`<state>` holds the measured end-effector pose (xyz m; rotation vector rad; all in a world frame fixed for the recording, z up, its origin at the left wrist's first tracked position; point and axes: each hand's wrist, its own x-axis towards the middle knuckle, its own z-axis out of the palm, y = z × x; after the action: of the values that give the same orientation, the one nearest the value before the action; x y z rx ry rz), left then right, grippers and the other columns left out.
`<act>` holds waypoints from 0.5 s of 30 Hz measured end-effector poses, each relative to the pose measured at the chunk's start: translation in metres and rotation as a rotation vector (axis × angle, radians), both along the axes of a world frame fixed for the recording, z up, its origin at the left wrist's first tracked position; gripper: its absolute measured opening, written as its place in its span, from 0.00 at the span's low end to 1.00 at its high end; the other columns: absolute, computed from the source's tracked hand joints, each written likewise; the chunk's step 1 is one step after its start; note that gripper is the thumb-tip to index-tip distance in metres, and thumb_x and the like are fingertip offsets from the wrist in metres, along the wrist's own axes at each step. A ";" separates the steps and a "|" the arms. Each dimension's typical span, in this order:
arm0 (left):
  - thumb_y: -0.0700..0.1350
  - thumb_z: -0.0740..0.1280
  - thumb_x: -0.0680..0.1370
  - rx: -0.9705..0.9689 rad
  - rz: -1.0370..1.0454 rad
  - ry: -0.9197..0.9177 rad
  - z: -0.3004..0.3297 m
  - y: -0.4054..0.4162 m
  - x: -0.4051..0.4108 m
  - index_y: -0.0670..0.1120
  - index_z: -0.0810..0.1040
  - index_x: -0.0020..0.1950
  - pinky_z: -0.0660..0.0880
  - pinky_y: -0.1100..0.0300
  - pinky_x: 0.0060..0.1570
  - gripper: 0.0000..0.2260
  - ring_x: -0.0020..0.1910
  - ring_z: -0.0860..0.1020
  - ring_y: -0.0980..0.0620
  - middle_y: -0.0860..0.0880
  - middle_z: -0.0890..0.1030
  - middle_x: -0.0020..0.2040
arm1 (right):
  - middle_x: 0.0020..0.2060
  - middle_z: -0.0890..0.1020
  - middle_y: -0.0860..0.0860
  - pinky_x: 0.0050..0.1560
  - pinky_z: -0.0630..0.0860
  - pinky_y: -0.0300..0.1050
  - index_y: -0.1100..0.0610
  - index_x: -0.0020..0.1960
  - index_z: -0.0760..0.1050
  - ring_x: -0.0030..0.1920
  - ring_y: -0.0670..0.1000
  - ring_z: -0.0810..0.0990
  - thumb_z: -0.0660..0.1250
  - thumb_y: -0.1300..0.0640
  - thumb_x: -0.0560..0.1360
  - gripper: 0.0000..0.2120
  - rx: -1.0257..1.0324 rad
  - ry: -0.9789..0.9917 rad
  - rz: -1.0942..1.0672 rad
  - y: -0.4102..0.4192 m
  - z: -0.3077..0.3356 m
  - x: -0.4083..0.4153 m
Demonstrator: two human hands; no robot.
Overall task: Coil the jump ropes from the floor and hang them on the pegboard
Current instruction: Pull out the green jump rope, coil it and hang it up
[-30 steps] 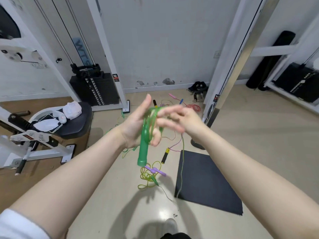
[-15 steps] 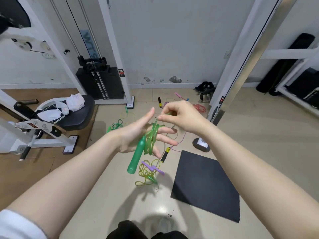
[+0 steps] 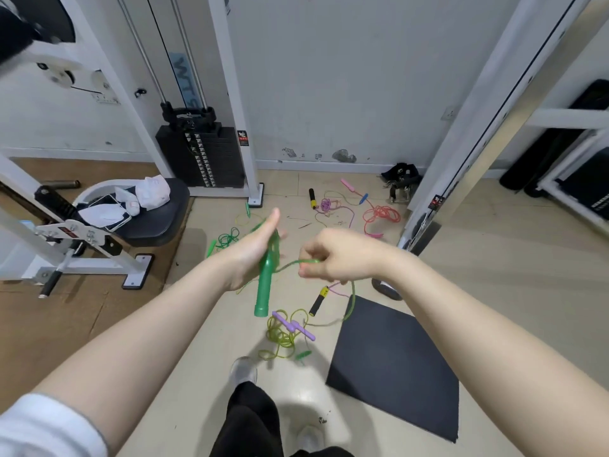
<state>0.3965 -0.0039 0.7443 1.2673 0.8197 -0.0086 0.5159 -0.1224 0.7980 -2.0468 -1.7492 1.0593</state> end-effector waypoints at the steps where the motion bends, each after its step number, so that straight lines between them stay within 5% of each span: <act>1: 0.68 0.45 0.75 -0.061 -0.083 0.002 0.006 0.000 -0.001 0.54 0.64 0.69 0.74 0.52 0.59 0.29 0.50 0.80 0.45 0.45 0.76 0.64 | 0.27 0.74 0.49 0.29 0.73 0.41 0.57 0.39 0.75 0.26 0.47 0.71 0.65 0.56 0.76 0.08 0.092 0.054 -0.056 0.007 0.004 0.005; 4: 0.71 0.39 0.72 -0.138 -0.323 0.013 0.028 0.008 0.001 0.46 0.75 0.61 0.74 0.62 0.31 0.39 0.19 0.69 0.54 0.41 0.82 0.54 | 0.28 0.74 0.49 0.35 0.68 0.43 0.51 0.34 0.75 0.29 0.46 0.69 0.70 0.56 0.73 0.09 0.369 0.238 -0.322 0.028 -0.001 0.025; 6: 0.71 0.41 0.71 -0.208 -0.359 -0.091 0.040 0.021 0.005 0.43 0.78 0.57 0.72 0.64 0.28 0.40 0.15 0.62 0.57 0.40 0.83 0.51 | 0.30 0.74 0.52 0.38 0.66 0.44 0.54 0.34 0.75 0.33 0.48 0.69 0.68 0.55 0.74 0.10 0.435 0.300 -0.431 0.041 -0.012 0.030; 8: 0.70 0.45 0.69 -0.338 -0.311 -0.254 0.048 0.035 0.009 0.45 0.80 0.57 0.74 0.62 0.31 0.38 0.16 0.65 0.56 0.41 0.83 0.50 | 0.32 0.76 0.56 0.40 0.69 0.44 0.57 0.38 0.78 0.34 0.50 0.70 0.63 0.56 0.77 0.11 0.403 0.407 -0.462 0.053 -0.025 0.028; 11: 0.65 0.52 0.71 -0.455 -0.082 -0.429 0.043 0.062 0.017 0.51 0.72 0.67 0.78 0.57 0.46 0.31 0.39 0.82 0.49 0.43 0.81 0.57 | 0.31 0.78 0.55 0.34 0.71 0.40 0.58 0.47 0.77 0.28 0.50 0.72 0.57 0.56 0.80 0.12 0.163 0.415 -0.354 0.065 -0.037 0.022; 13: 0.61 0.55 0.74 -0.374 0.087 -0.393 0.031 0.085 0.026 0.51 0.60 0.74 0.69 0.52 0.62 0.30 0.63 0.74 0.44 0.44 0.72 0.68 | 0.31 0.77 0.53 0.28 0.70 0.37 0.58 0.56 0.72 0.23 0.47 0.72 0.54 0.58 0.81 0.10 -0.072 0.443 -0.257 0.073 -0.041 0.019; 15: 0.58 0.54 0.78 -0.191 0.118 -0.276 0.018 0.107 0.032 0.50 0.51 0.77 0.56 0.52 0.71 0.30 0.73 0.62 0.47 0.45 0.62 0.75 | 0.29 0.76 0.52 0.26 0.70 0.38 0.59 0.61 0.69 0.20 0.45 0.70 0.54 0.59 0.81 0.10 -0.212 0.519 -0.201 0.083 -0.035 0.018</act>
<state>0.4283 0.1030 0.7620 1.0115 0.6368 0.1759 0.5335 -0.0398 0.7625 -1.7850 -1.1927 1.5841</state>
